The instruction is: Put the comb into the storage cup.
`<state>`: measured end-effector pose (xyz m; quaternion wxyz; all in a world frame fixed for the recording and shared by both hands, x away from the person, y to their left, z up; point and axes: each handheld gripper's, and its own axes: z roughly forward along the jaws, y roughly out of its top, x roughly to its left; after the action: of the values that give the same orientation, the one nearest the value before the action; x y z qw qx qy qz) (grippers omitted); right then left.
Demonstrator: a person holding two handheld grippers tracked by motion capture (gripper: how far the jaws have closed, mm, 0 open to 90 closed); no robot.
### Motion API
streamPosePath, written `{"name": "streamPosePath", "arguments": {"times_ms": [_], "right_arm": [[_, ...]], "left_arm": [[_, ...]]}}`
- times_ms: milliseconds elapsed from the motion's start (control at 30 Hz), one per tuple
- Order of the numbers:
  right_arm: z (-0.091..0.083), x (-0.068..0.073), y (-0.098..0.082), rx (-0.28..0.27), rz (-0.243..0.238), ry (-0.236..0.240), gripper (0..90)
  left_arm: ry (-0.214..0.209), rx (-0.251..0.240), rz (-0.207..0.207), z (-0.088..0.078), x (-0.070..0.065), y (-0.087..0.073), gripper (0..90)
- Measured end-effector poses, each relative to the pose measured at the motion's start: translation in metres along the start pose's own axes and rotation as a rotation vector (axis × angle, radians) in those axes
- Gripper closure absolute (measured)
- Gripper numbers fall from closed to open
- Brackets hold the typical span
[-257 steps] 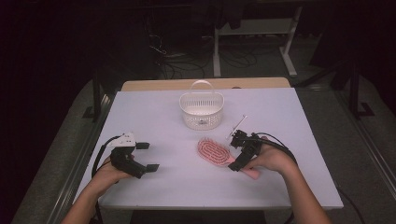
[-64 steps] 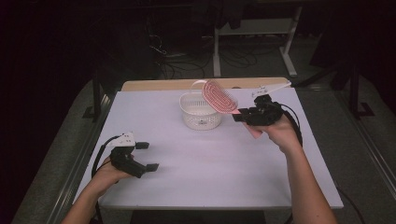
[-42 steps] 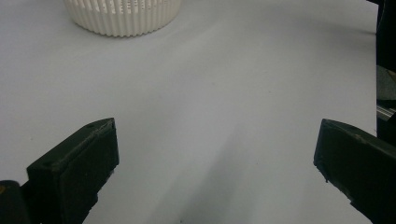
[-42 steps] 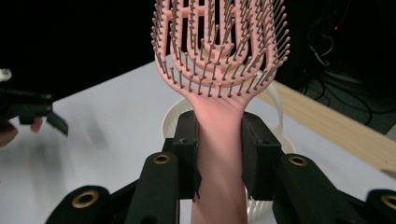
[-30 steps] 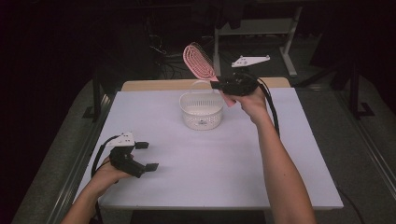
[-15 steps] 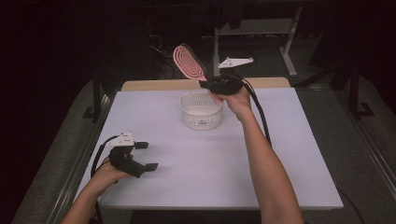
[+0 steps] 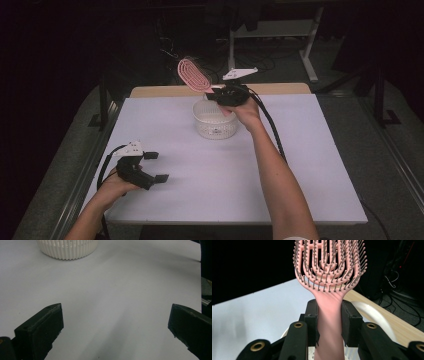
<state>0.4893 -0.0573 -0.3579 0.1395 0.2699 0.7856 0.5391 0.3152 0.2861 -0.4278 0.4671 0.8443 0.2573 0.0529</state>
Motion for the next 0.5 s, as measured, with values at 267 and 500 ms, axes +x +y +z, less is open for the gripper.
{"name": "streamPosePath", "arguments": {"times_ms": [267, 500], "right_arm": [[0.009, 0.001, -0.006, 0.041, -0.026, 0.023, 68.6], [0.017, 0.004, -0.011, 0.104, -0.052, 0.027, 68.6]], "left_arm": [[-0.002, 0.000, 0.001, 0.000, 0.000, 0.000, 0.0], [-0.001, 0.000, 0.002, 0.000, 0.000, 0.000, 0.0]]}}
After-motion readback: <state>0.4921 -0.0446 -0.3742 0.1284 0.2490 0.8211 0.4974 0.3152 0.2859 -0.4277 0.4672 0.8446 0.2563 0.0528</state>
